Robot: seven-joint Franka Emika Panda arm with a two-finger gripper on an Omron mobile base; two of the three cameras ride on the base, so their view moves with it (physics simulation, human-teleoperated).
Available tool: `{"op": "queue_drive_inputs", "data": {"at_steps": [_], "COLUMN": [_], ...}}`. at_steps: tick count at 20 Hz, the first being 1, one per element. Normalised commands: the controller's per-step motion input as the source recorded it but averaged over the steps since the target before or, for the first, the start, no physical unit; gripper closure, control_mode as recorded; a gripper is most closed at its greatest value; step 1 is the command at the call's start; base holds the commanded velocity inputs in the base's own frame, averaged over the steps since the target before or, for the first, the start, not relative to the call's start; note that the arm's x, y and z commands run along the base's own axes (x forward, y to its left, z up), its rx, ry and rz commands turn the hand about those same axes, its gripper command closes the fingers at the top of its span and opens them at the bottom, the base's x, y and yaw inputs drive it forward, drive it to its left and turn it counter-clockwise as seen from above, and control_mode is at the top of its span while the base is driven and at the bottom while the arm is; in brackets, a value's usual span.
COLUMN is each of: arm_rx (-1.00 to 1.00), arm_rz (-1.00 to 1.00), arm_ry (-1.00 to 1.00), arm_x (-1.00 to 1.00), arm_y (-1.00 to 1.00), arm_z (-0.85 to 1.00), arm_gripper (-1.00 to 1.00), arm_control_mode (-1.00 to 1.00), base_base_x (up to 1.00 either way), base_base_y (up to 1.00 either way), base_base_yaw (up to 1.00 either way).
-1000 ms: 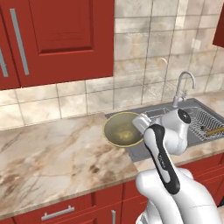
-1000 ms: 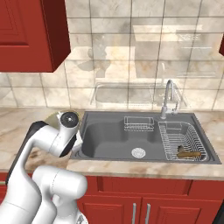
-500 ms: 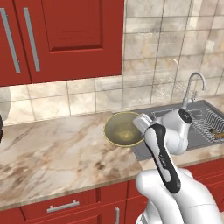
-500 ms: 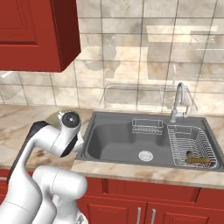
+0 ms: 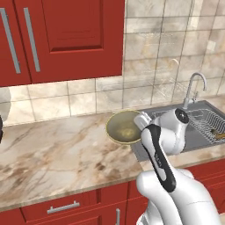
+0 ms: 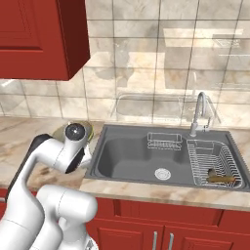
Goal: Dump the hot dog and garlic from the bowl so the bowl can be washed. Place the bowl in the sink after clearing the leftovers.
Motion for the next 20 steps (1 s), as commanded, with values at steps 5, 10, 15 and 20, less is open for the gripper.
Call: {"op": "queue_drive_inputs", "data": {"at_steps": [5, 10, 15, 20], "arm_rx": [0.07, 0.14, 0.24, 0.32], "arm_rz": [-0.51, -0.60, -0.58, -0.52], "arm_ry": [0.18, 0.16, 0.25, 0.34], "arm_x": [0.41, 0.15, 0.00, 0.00], "arm_y": [-0.27, -0.35, -0.59, -0.72], "arm_z": [0.00, 0.00, -0.02, -0.01], "arm_gripper": [1.00, 1.00, 1.00, 1.00], "arm_control_mode": [-1.00, -1.00, -1.00, -1.00], "base_base_x": [0.00, 0.00, 0.00, 0.00], "base_base_y": [0.00, 0.00, 0.00, 0.00], "base_base_yaw": [0.00, 0.00, 0.00, 0.00]}}
